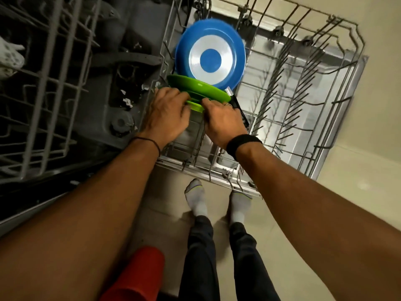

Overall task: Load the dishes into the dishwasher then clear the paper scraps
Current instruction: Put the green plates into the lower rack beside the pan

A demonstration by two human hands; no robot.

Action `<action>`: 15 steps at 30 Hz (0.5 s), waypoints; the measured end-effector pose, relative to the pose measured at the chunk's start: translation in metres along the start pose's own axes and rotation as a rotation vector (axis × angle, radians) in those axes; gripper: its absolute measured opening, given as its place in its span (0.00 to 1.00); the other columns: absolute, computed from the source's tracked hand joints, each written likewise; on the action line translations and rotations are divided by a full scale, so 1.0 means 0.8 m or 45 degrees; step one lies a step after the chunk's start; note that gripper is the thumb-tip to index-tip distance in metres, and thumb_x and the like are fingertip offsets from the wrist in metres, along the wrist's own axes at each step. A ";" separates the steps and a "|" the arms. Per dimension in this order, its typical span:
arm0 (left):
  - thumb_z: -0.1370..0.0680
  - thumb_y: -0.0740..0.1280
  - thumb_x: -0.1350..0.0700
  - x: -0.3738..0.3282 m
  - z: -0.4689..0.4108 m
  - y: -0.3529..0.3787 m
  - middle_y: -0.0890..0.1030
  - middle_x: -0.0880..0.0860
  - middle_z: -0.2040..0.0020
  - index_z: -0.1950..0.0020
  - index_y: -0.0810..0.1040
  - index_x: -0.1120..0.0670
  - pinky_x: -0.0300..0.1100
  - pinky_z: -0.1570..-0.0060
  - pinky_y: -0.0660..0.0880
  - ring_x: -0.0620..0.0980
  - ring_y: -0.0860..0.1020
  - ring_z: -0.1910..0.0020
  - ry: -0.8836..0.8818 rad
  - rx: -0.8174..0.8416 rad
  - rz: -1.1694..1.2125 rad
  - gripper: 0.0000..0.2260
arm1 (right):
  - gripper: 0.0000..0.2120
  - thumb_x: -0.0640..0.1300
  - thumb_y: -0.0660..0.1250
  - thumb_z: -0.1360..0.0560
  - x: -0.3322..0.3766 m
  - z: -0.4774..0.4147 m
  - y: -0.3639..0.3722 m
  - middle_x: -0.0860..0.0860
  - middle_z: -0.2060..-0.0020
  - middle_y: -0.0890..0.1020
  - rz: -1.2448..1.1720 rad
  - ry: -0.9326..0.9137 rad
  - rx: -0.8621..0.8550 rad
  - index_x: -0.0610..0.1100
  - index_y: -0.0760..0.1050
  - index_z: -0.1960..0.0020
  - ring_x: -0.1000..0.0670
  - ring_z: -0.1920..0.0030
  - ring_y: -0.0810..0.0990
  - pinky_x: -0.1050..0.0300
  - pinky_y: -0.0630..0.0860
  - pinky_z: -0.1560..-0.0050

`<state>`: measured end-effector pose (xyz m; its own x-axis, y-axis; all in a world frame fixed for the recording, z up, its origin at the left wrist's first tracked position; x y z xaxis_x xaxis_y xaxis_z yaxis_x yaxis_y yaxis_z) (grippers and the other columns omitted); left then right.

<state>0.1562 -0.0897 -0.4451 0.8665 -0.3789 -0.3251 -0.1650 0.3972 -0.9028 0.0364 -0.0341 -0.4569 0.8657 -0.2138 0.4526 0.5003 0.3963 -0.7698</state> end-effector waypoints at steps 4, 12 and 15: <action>0.22 0.54 0.41 0.012 -0.015 0.015 0.80 0.59 0.46 0.45 0.81 0.57 0.51 0.35 0.68 0.61 0.74 0.38 -0.081 0.121 0.091 0.25 | 0.15 0.53 0.53 0.15 -0.007 -0.023 0.007 0.44 0.40 0.80 -0.112 0.068 0.099 0.46 0.74 0.42 0.38 0.37 0.76 0.40 0.70 0.40; 0.16 0.62 0.51 0.009 -0.029 0.020 0.79 0.63 0.46 0.41 0.82 0.58 0.52 0.41 0.66 0.64 0.73 0.39 -0.062 0.027 0.087 0.14 | 0.17 0.56 0.53 0.15 -0.027 -0.036 0.007 0.43 0.45 0.83 -0.092 0.167 0.060 0.49 0.77 0.43 0.38 0.41 0.78 0.45 0.70 0.44; 0.17 0.64 0.52 0.000 -0.017 0.007 0.79 0.61 0.44 0.40 0.81 0.57 0.52 0.40 0.68 0.63 0.73 0.39 -0.082 -0.022 0.092 0.13 | 0.14 0.53 0.59 0.17 -0.021 -0.020 -0.013 0.42 0.48 0.84 -0.170 0.167 -0.101 0.46 0.79 0.44 0.36 0.45 0.80 0.47 0.74 0.50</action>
<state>0.1490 -0.0990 -0.4537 0.8806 -0.2950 -0.3709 -0.2357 0.4065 -0.8827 0.0165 -0.0489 -0.4635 0.7834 -0.3762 0.4947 0.6060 0.2862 -0.7422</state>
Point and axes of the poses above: each hand's wrist, its own z-axis away from the middle knuckle, its own y-axis out of the palm, x = y × z, the point moved 8 cm from there along -z, towards the middle knuckle
